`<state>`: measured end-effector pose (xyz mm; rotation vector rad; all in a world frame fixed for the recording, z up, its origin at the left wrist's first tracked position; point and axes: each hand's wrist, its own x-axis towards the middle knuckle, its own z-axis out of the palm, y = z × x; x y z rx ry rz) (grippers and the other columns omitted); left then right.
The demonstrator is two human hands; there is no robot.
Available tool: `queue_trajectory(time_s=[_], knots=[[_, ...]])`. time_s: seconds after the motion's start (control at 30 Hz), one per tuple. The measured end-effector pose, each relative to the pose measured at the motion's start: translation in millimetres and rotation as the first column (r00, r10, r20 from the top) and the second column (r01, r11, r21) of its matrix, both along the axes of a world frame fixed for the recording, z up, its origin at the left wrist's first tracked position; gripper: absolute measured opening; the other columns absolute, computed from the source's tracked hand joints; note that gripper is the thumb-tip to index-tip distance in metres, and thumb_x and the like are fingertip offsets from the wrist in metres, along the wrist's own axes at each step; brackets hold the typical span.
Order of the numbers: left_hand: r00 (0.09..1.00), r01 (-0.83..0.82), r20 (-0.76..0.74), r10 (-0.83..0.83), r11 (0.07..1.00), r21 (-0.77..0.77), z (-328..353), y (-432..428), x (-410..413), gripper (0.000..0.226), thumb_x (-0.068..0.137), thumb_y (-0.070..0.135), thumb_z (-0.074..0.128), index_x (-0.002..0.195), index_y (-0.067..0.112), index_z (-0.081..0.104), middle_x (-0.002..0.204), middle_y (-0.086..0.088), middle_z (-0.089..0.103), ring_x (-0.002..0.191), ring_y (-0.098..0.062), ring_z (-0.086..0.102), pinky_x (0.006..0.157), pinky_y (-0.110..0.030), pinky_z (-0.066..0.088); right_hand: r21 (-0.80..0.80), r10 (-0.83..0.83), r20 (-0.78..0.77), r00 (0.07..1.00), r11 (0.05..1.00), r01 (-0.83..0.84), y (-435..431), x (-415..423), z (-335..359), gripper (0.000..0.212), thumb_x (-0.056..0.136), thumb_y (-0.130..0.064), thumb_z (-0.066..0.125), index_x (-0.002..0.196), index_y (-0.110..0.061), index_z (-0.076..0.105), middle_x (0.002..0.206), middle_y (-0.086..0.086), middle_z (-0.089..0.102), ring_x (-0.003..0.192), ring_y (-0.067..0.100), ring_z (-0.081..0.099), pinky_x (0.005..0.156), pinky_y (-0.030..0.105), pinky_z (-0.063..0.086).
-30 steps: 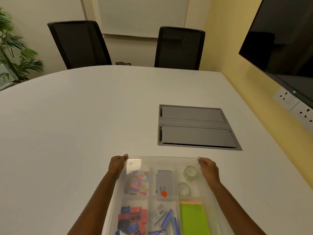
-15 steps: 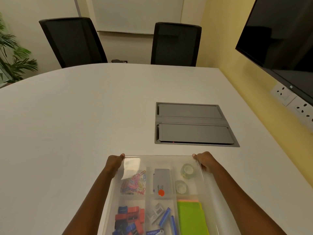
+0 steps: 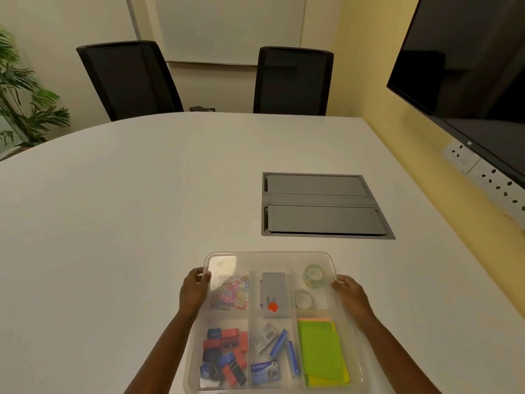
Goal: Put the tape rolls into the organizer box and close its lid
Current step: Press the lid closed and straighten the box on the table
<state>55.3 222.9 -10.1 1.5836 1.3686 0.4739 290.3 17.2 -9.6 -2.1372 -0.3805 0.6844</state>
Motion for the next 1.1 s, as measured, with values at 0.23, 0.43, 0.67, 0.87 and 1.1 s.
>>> queue_trajectory(time_s=[0.23,0.43,0.67,0.87,1.1], knots=[[0.949,0.240,-0.247,-0.194,0.955,0.173,-20,-78,-42,0.056,0.095,0.034,0.030,0.144,0.017,0.010,0.154,-0.015,0.020,0.139,-0.031,0.030,0.112,-0.048,0.031,-0.014,0.105,0.187,0.977,0.994,-0.104,-67,-60,-18,0.044,0.097,-0.011,0.047,0.140,-0.009,0.036,0.143,0.016,0.045,0.132,0.028,0.044,0.109,0.035,0.035],[0.832,0.455,-0.487,-0.264,0.828,0.327,-16,-111,-58,0.094,0.085,0.059,-0.009,0.125,-0.004,0.047,0.132,-0.032,0.048,0.116,-0.048,0.052,0.091,-0.056,0.046,-0.154,0.335,0.707,0.622,0.933,-0.326,-73,-95,-16,0.072,0.099,-0.046,0.008,0.120,0.000,0.059,0.136,0.019,0.051,0.136,-0.015,-0.020,0.111,0.005,-0.009],[0.857,0.429,-0.446,-0.257,0.836,0.343,-34,-106,-60,0.116,0.049,0.079,-0.032,0.141,0.016,0.001,0.155,-0.010,0.003,0.145,-0.024,0.003,0.110,-0.027,-0.007,-0.401,0.543,0.626,0.559,0.840,-0.367,-64,-106,-7,0.084,0.098,-0.045,-0.006,0.110,-0.010,0.070,0.116,0.006,0.071,0.110,0.014,0.065,0.108,0.008,-0.021],[0.878,0.405,-0.420,-0.228,0.821,0.401,-34,-97,-49,0.094,0.073,0.071,-0.011,0.142,0.011,0.011,0.155,-0.008,0.010,0.144,-0.025,0.011,0.114,-0.030,0.005,-0.363,0.483,0.687,0.542,0.875,-0.320,-55,-94,-7,0.083,0.097,-0.045,-0.005,0.114,-0.007,0.067,0.119,0.010,0.069,0.105,0.027,0.068,0.105,0.003,-0.021],[0.888,0.396,-0.403,-0.221,0.814,0.426,-31,-71,-23,0.057,0.095,0.030,0.037,0.143,0.010,0.013,0.156,-0.010,0.013,0.145,-0.022,0.010,0.116,-0.030,0.006,-0.425,0.525,0.675,0.518,0.851,-0.309,-27,-68,-2,0.086,0.096,-0.043,-0.008,0.112,-0.006,0.067,0.117,0.012,0.070,0.103,0.027,0.069,0.088,0.027,0.053]])
